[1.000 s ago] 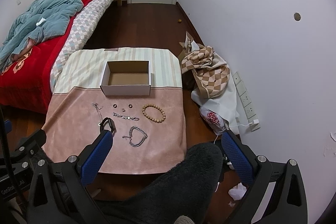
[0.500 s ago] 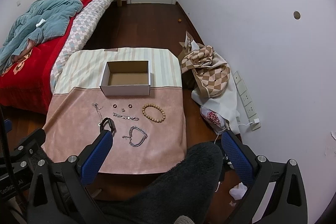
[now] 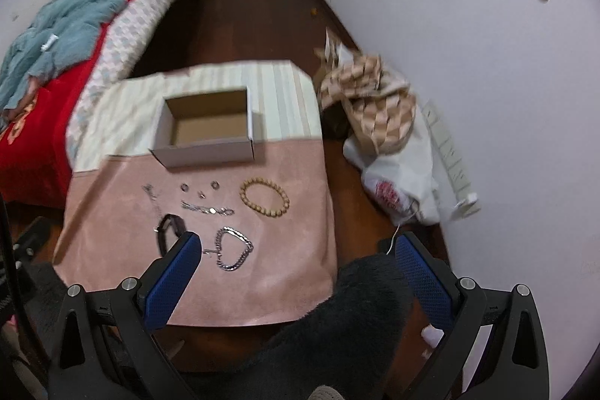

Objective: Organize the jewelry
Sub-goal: 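Grasp the black smartwatch with the left gripper while the right gripper grasps the thick silver chain bracelet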

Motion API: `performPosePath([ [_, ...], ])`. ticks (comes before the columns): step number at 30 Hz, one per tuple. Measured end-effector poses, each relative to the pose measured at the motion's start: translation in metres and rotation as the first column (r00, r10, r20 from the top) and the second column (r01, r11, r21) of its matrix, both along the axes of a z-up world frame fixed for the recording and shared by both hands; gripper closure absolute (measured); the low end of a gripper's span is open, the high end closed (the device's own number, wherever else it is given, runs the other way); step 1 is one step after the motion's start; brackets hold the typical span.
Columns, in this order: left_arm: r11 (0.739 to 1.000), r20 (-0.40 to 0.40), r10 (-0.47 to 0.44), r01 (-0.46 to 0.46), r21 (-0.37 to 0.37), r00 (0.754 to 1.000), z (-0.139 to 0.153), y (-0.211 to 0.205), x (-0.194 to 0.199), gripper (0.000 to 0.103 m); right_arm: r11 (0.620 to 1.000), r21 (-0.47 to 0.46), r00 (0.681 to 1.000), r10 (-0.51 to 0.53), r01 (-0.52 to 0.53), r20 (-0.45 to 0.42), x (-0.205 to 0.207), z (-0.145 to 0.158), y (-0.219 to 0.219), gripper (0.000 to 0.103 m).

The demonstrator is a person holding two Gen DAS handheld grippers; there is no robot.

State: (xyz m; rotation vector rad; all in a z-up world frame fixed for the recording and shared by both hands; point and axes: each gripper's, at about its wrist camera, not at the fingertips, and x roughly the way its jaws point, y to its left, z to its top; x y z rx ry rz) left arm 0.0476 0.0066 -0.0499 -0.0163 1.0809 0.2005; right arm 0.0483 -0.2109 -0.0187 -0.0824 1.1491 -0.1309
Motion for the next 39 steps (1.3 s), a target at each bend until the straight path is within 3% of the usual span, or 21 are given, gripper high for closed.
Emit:
performPosePath([
  [7, 0.999, -0.163, -0.006, 0.015, 0.050, 0.987, -0.091, 0.003, 0.035, 0.000, 0.999, 0.032, 0.985, -0.023, 0.029, -0.170, 0.048, -0.108, -0.019, 0.001],
  [11, 0.998, -0.238, -0.001, 0.015, 0.057, 0.971, -0.134, 0.002, 0.046, 0.000, 0.998, 0.059, 0.966, -0.007, 0.023, -0.259, 0.060, -0.168, -0.017, 0.010],
  [15, 1.000, -0.295, -0.006, 0.005, -0.007, 0.955, -0.165, 0.003, 0.055, 0.001, 0.990, 0.132, 0.940, -0.004, 0.052, -0.341, 0.063, -0.212, -0.016, 0.020],
  [20, 0.996, -0.334, -0.041, 0.013, -0.086, 0.942, -0.194, -0.005, 0.068, 0.003, 0.985, 0.163, 0.934, 0.000, 0.062, -0.357, 0.063, -0.236, -0.015, 0.029],
  [21, 0.996, -0.337, -0.047, 0.016, -0.093, 0.940, -0.199, -0.008, 0.071, 0.006, 0.984, 0.165, 0.933, 0.003, 0.061, -0.361, 0.063, -0.240, -0.014, 0.031],
  [23, 0.995, -0.350, -0.058, 0.023, -0.102, 0.935, -0.208, -0.010, 0.074, 0.023, 0.984, 0.171, 0.929, 0.010, 0.058, -0.369, 0.061, -0.245, -0.015, 0.037],
  [25, 0.994, -0.358, -0.068, 0.032, -0.107, 0.931, -0.214, -0.012, 0.076, 0.034, 0.986, 0.160, 0.935, 0.020, 0.039, -0.354, 0.060, -0.244, -0.013, 0.039],
  [28, 0.992, -0.359, -0.091, 0.054, -0.112, 0.929, -0.222, -0.016, 0.077, 0.061, 0.992, 0.128, 0.939, 0.028, 0.017, -0.344, 0.059, -0.244, -0.007, 0.039],
  [30, 0.990, -0.336, -0.108, 0.069, -0.126, 0.936, -0.223, -0.017, 0.076, 0.073, 0.994, 0.113, 0.941, 0.036, 0.002, -0.336, 0.059, -0.244, -0.002, 0.040],
  [32, 0.987, -0.324, -0.126, 0.086, -0.135, 0.938, -0.225, -0.019, 0.076, 0.092, 0.993, 0.114, 0.944, 0.041, -0.003, -0.328, 0.057, -0.242, 0.001, 0.046],
  [33, 0.987, -0.321, -0.127, 0.089, -0.131, 0.938, -0.225, -0.019, 0.076, 0.093, 0.993, 0.115, 0.945, 0.045, -0.008, -0.323, 0.057, -0.242, 0.002, 0.048],
  [34, 0.987, -0.315, -0.130, 0.092, -0.130, 0.940, -0.226, -0.019, 0.075, 0.093, 0.993, 0.115, 0.947, 0.055, -0.019, -0.318, 0.056, -0.240, 0.003, 0.058],
  [35, 0.987, -0.310, -0.133, 0.096, -0.132, 0.941, -0.227, -0.020, 0.074, 0.094, 0.993, 0.115, 0.948, 0.062, -0.027, -0.312, 0.055, -0.238, 0.006, 0.079],
  [36, 0.987, -0.309, -0.132, 0.095, -0.130, 0.942, -0.226, -0.023, 0.070, 0.094, 0.993, 0.115, 0.948, 0.067, -0.033, -0.310, 0.054, -0.236, 0.009, 0.091],
  [39, 0.986, -0.301, -0.134, 0.096, -0.136, 0.944, -0.222, -0.024, 0.065, 0.099, 0.990, 0.142, 0.951, 0.066, -0.024, -0.302, 0.052, -0.235, 0.009, 0.094],
])
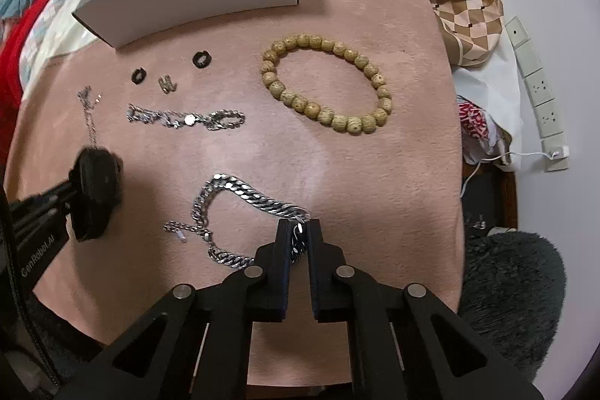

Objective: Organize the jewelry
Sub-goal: 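Grasp the black smartwatch with the left gripper while the right gripper grasps the thick silver chain bracelet, then carry the watch and chain bracelet into the cardboard box and open both grippers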

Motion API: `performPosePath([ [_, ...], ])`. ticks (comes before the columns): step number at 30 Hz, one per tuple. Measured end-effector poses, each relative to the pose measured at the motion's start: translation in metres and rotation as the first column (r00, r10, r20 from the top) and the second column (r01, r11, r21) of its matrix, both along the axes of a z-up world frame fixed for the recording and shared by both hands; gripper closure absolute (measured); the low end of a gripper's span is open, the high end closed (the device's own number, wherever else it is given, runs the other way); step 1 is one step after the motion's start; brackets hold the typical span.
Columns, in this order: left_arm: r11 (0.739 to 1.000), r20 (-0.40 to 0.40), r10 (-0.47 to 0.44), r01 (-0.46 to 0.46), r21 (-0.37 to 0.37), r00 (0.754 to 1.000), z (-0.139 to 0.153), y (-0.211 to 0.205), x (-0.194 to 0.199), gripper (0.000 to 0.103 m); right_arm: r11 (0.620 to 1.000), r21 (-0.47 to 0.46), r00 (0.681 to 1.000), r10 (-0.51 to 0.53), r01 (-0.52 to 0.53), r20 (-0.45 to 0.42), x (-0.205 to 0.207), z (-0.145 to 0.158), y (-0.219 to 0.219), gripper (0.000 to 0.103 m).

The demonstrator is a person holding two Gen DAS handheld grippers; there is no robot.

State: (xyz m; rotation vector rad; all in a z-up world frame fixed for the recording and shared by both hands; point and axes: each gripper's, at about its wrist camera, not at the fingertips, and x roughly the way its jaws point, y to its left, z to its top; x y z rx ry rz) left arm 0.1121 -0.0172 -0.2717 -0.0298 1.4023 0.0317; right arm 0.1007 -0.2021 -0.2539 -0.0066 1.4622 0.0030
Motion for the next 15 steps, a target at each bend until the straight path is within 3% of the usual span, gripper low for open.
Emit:
performPosePath([
  [6, 1.000, 0.030, 0.002, -0.002, -0.025, 1.000, 0.023, 0.011, -0.018, 0.099, 0.992, 0.115, 0.998, -0.050, 0.047, 0.031, -0.005, 0.017, -0.007, 0.095],
  [15, 0.996, 0.104, 0.024, -0.015, -0.090, 0.994, 0.067, 0.028, -0.013, 0.099, 0.979, 0.200, 0.990, -0.053, 0.027, 0.127, 0.001, 0.071, -0.007, 0.095],
])
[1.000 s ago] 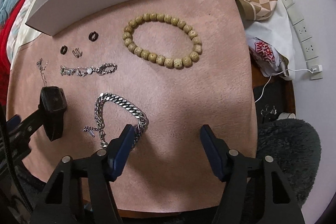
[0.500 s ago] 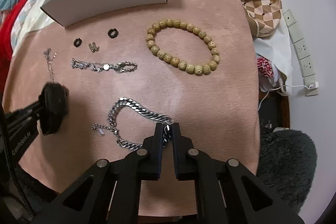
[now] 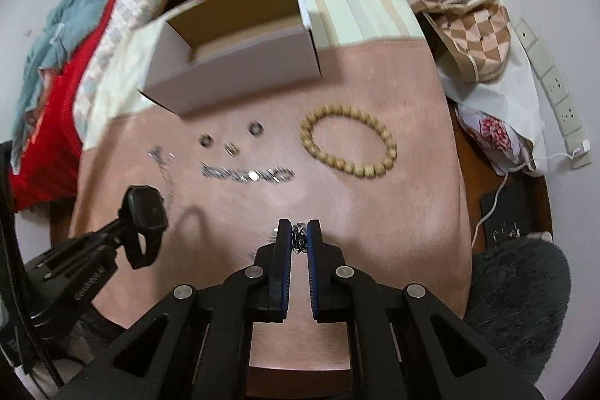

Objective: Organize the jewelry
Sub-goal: 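Carry the watch and chain bracelet into the cardboard box and open both grippers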

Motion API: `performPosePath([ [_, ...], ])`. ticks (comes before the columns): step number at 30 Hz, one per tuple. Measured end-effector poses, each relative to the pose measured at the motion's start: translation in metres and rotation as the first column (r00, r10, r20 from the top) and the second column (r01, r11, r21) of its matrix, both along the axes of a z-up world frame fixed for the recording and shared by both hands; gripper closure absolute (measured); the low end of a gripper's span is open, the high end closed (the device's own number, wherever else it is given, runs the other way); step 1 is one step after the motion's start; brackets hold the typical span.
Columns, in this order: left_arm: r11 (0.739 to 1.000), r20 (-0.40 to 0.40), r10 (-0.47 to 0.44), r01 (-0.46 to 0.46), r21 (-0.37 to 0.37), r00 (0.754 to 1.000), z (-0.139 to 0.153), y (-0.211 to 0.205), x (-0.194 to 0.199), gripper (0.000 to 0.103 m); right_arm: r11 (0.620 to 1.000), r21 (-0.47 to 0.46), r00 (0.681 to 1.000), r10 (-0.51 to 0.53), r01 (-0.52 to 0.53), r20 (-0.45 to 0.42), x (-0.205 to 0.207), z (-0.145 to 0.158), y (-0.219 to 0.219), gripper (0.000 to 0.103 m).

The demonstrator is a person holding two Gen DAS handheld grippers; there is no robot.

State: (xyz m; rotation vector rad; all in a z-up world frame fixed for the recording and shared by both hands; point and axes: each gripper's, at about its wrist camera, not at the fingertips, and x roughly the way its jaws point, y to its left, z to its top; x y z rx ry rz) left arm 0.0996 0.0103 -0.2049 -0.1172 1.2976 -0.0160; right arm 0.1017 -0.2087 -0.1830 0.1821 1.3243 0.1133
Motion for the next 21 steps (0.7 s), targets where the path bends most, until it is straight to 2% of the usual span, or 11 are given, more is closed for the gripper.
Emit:
performPosePath([
  [8, 0.999, 0.096, -0.006, 0.010, -0.042, 0.995, 0.044, -0.007, 0.046, 0.099, 0.998, 0.030, 0.991, 0.048, -0.053, 0.127, 0.029, 0.068, 0.013, 0.095],
  [14, 0.998, 0.147, -0.006, 0.014, -0.058, 0.989, 0.068, -0.003, 0.098, 0.099, 0.995, 0.040, 0.965, 0.079, -0.092, 0.248, 0.076, 0.130, 0.019, 0.095],
  [17, 0.998, 0.146, -0.010, 0.020, -0.063, 0.989, 0.068, -0.001, 0.128, 0.099, 0.994, 0.007, 0.956, 0.105, -0.111, 0.274, 0.106, 0.142, 0.027, 0.095],
  [21, 0.997, 0.108, -0.007, 0.015, -0.072, 0.994, 0.051, 0.003, 0.161, 0.099, 0.992, -0.029, 0.958, 0.129, -0.126, 0.256, 0.146, 0.131, 0.039, 0.095],
])
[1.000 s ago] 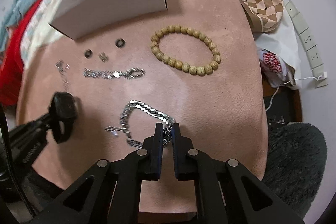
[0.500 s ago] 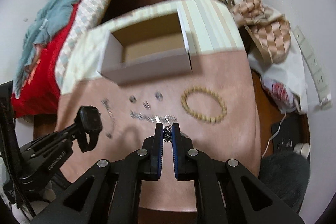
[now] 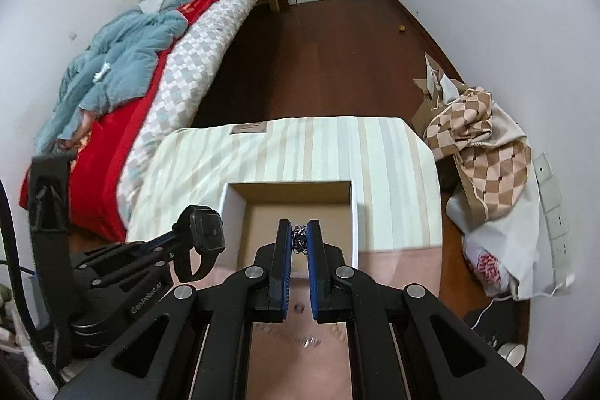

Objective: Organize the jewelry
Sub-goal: 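Carry the watch and chain bracelet into the cardboard box and open both grippers, then lift both grippers out of the box and back over the table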

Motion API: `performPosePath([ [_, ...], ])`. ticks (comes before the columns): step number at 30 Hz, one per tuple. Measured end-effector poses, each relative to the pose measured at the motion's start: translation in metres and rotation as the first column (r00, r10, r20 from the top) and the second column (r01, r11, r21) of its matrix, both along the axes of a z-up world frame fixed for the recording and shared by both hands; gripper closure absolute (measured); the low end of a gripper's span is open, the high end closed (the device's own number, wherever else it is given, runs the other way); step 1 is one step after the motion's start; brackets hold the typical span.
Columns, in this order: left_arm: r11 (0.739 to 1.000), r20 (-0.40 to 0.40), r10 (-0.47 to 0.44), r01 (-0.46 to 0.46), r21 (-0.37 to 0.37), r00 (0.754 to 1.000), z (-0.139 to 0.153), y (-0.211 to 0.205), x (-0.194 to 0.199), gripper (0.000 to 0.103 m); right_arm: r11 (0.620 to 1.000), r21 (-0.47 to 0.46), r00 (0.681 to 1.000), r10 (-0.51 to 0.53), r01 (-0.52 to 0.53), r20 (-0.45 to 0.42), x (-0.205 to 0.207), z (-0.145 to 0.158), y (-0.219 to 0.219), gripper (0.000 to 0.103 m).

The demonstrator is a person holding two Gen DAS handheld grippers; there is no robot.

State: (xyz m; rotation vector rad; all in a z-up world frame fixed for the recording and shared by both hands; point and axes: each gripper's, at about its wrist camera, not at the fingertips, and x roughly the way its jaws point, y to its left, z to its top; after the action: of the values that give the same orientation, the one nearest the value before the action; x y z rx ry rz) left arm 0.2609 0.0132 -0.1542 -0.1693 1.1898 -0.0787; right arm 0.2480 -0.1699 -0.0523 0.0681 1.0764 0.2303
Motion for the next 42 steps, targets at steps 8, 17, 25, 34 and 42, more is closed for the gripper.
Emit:
performPosePath([
  [8, 0.999, -0.130, -0.014, 0.010, -0.032, 0.991, -0.058, 0.003, 0.051, 0.099, 1.000, -0.022, 0.992, -0.003, 0.000, -0.127, 0.058, -0.076, 0.008, 0.095],
  [17, 0.999, -0.181, 0.007, -0.016, -0.046, 0.983, -0.067, -0.001, 0.065, 0.085, 0.999, -0.012, 0.974, 0.036, -0.040, -0.223, 0.083, -0.118, 0.008, 0.094],
  [25, 0.998, -0.085, 0.038, -0.035, 0.043, 0.996, -0.034, 0.003, 0.055, 0.028, 0.995, -0.089, 0.983, 0.019, -0.036, -0.184, 0.072, -0.105, 0.001, 0.043],
  [34, 0.978, 0.015, 0.062, -0.064, 0.199, 0.998, -0.019, 0.009, 0.023, 0.000, 0.981, -0.191, 0.987, -0.012, -0.019, -0.159, 0.037, -0.108, 0.000, 0.002],
  [42, 0.964, 0.026, 0.102, -0.105, 0.244, 0.994, -0.013, 0.015, -0.012, 0.000, 0.984, -0.180, 0.992, -0.024, 0.002, -0.120, 0.008, -0.103, 0.001, 0.001],
])
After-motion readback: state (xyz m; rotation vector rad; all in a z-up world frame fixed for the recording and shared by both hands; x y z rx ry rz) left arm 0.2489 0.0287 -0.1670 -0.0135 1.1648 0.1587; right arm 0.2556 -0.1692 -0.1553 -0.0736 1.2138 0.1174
